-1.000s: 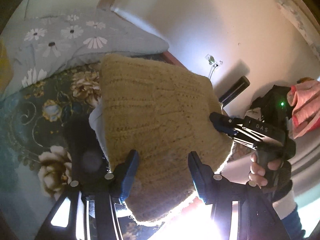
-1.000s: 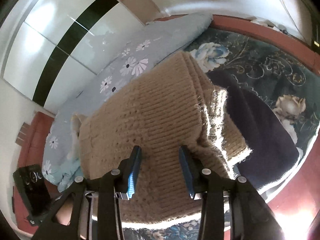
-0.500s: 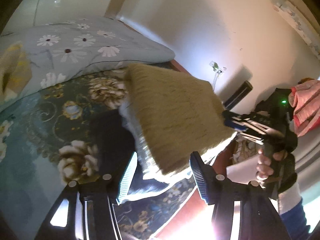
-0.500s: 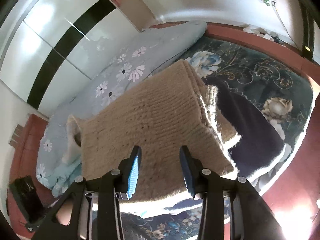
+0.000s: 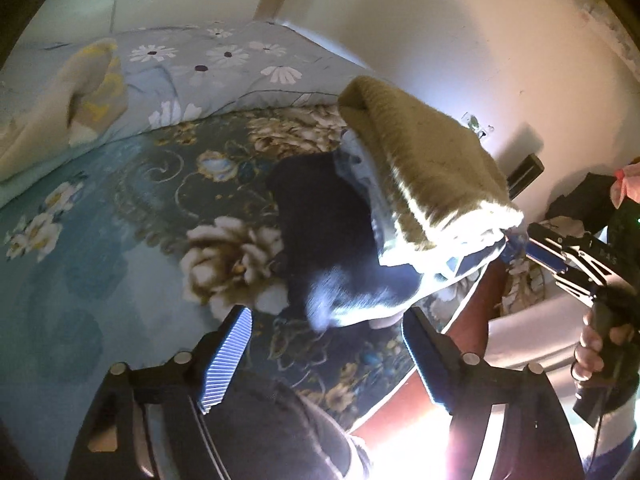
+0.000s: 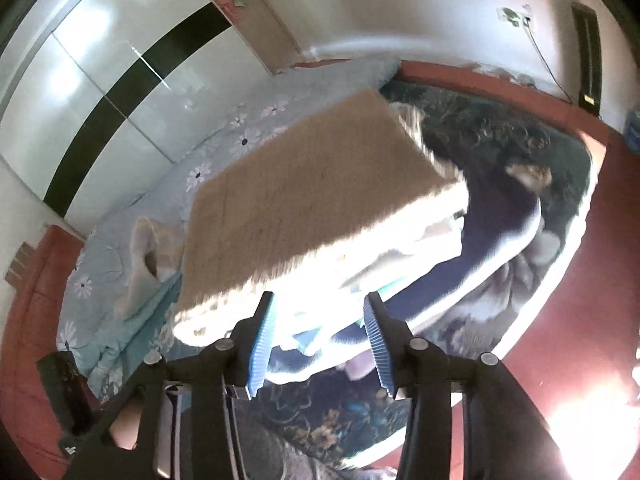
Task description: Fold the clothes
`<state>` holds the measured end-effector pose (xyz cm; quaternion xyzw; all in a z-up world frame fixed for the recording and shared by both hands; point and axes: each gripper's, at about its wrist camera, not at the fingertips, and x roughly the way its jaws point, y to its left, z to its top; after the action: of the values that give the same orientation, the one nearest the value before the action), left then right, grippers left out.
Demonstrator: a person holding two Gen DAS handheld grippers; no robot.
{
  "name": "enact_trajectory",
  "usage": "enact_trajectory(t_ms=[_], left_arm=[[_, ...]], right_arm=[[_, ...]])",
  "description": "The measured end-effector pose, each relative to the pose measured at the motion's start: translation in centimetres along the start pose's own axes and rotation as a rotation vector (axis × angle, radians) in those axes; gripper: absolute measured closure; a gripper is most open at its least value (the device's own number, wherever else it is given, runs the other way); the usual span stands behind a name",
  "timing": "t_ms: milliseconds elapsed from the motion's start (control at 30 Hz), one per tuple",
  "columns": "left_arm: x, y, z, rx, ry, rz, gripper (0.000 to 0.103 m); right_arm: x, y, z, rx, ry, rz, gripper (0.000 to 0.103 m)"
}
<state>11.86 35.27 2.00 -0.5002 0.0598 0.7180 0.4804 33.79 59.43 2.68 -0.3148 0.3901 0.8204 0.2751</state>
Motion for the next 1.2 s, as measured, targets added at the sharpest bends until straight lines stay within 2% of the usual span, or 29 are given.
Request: enact_trajectory(t_ms=[133, 167, 367, 533, 567, 600, 667, 967, 1133, 1200], left_arm=[[-0.2, 0.1, -1.1, 0.020, -0.002, 0.005, 0.017], [-0.2, 0.1, -1.4, 0.026, -0.002, 0.006, 0.014], [-0.8, 0.1, -2.5, 0.050, -0.025, 0.001, 0.000], [-1.0, 0.6, -3.0, 0.056, -0.041, 0.001, 0.000], [-1.1, 0.8, -3.1, 0.052, -0.044, 0.000, 0.000], [-1.1, 0.9, -3.2, 0.048, -0.049, -0.002, 0.000], [-1.4, 1.2, -3.3, 0.047, -0.066, 0.000, 0.000], [-3.0, 1.7, -3.6, 0.051, -0.158, 0.035, 0.000], [-3.5, 1.6, -4.4, 0.078, -0.258, 0.111, 0.000], [-3.4, 1.5, -4.5, 0.094, -0.253, 0.119, 0.000]], right_arm=[[0.5, 0.1, -2.4, 0.047, 0.022, -0.011, 0.050], [0.5, 0.1, -3.0, 0.053, 0.022, -0.017, 0.046], [1.0, 0.4, -5.4, 0.081, 0.033, -0.079, 0.041], [1.4, 1.4, -6.8, 0.077, 0.030, -0.121, 0.040], [1.6, 1.8, -7.1, 0.071, 0.030, -0.127, 0.032], [1.7, 2.2, -7.4, 0.065, 0.027, -0.131, 0.020], [1.8, 2.8, -7.8, 0.054, 0.015, -0.138, 0.015], [2.8, 5.4, -8.8, 0.039, -0.033, -0.154, 0.013], [2.7, 6.9, -9.6, -0.012, -0.099, -0.204, 0.013], [2.6, 7.3, -10.0, -0.021, -0.128, -0.230, 0.013]])
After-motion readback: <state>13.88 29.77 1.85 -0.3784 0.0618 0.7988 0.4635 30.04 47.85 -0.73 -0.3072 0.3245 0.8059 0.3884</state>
